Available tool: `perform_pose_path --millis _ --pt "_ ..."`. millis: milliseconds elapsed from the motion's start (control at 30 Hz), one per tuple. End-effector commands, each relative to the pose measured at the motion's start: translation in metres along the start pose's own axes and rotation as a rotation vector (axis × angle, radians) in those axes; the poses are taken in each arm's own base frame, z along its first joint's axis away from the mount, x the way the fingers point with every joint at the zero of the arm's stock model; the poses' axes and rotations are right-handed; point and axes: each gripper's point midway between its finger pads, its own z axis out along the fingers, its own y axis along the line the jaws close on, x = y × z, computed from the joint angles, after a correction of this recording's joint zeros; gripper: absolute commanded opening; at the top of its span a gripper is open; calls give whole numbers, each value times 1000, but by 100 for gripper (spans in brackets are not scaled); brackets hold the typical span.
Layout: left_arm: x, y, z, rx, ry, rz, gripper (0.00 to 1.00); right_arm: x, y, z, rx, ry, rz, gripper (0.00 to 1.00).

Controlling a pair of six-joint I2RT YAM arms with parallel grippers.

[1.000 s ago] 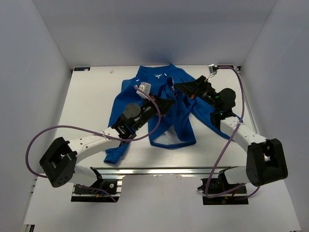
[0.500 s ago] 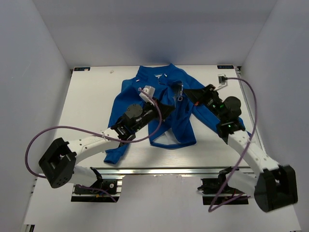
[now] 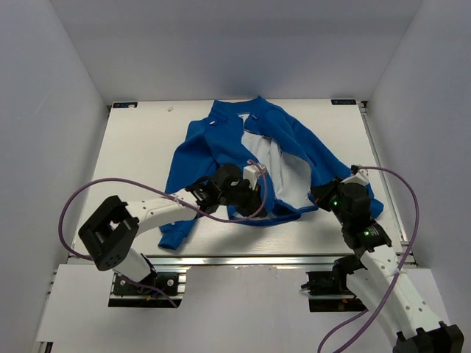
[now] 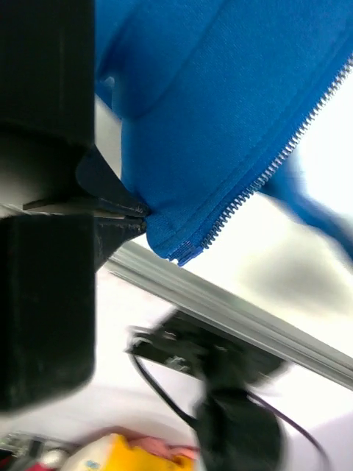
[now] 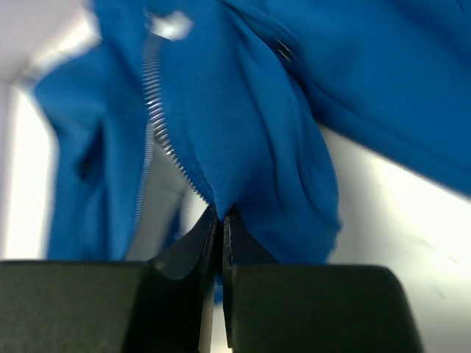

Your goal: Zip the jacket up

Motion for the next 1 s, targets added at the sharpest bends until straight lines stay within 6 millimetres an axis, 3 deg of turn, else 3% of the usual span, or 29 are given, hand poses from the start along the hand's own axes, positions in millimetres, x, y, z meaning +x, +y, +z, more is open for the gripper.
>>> perform_pose_path --millis 0,67,100,133,233,400,633,700,967 --pt "37 -15 -7 36 200 43 17 19 -32 -9 129 72 -62 0" --pt "44 -10 -10 5 226 17 37 22 -34 -11 128 83 -80 0" --pt "47 -7 -11 -10 231 11 56 22 -36 -12 136 83 -86 0" --pt "48 -6 -11 -20 233 4 62 23 -37 -11 137 84 -91 0" --pt "53 2 -13 -72 262 -25 98 25 -38 -10 136 93 -103 0" --pt "52 18 -5 -176 258 -110 98 28 -36 -5 118 101 -114 0" --pt "27 3 4 -139 169 -185 98 26 -36 -2 115 93 -125 0" --pt "16 11 6 -211 130 -225 98 24 -35 -2 114 85 -130 0" --pt "15 42 14 -430 128 -372 98 26 -31 2 90 90 -112 0"
